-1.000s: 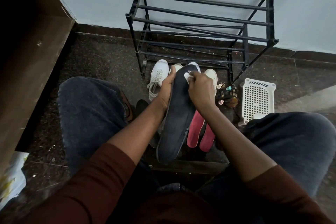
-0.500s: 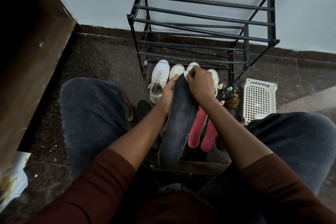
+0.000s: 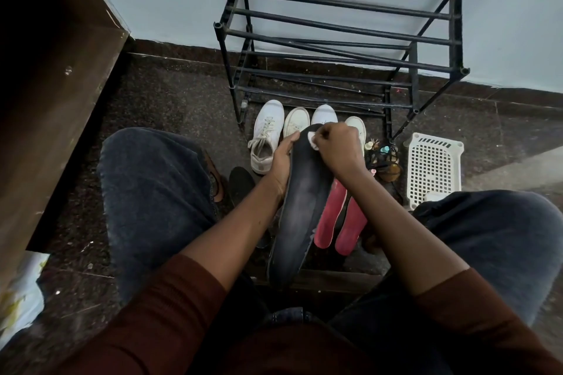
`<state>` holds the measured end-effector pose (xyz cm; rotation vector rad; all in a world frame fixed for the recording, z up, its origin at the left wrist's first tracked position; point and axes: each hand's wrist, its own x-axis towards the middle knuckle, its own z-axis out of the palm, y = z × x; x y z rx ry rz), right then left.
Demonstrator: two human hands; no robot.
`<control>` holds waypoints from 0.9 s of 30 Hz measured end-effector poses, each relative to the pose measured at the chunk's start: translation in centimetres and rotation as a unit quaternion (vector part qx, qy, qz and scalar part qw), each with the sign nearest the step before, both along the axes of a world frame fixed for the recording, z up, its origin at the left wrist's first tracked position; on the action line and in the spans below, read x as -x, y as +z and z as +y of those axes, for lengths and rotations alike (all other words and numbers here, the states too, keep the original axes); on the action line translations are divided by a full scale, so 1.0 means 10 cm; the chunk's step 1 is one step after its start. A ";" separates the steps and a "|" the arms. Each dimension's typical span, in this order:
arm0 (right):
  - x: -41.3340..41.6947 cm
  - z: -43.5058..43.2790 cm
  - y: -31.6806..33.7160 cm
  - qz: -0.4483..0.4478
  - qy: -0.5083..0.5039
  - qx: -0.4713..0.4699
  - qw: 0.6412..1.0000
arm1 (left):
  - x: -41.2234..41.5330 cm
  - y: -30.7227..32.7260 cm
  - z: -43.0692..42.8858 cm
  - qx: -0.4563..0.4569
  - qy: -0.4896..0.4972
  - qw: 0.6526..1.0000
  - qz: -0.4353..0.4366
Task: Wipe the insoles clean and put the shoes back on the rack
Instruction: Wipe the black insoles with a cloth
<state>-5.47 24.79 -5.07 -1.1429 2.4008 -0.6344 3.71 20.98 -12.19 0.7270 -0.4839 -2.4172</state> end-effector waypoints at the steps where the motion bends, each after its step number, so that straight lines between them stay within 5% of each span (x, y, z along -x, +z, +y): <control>1: 0.04 -0.03 0.00 0.007 -0.012 0.003 1.000 | 0.00 0.00 0.01 -0.002 0.003 1.000 0.013; 7: -0.02 0.01 -0.03 -0.008 -0.017 -0.004 1.000 | 0.03 0.00 -0.05 -0.018 0.018 1.000 -0.006; 12: -0.12 0.17 -0.02 -0.040 0.104 -0.057 0.992 | -0.03 0.03 -0.11 -0.052 0.028 0.997 -0.053; 21: 0.13 -0.11 0.06 0.026 -0.016 0.004 1.000 | -0.03 0.11 0.04 -0.044 -0.019 0.999 0.021; 27: 0.13 -0.04 0.03 -0.014 0.008 0.010 1.000 | -0.07 0.18 -0.08 -0.053 -0.006 0.998 -0.030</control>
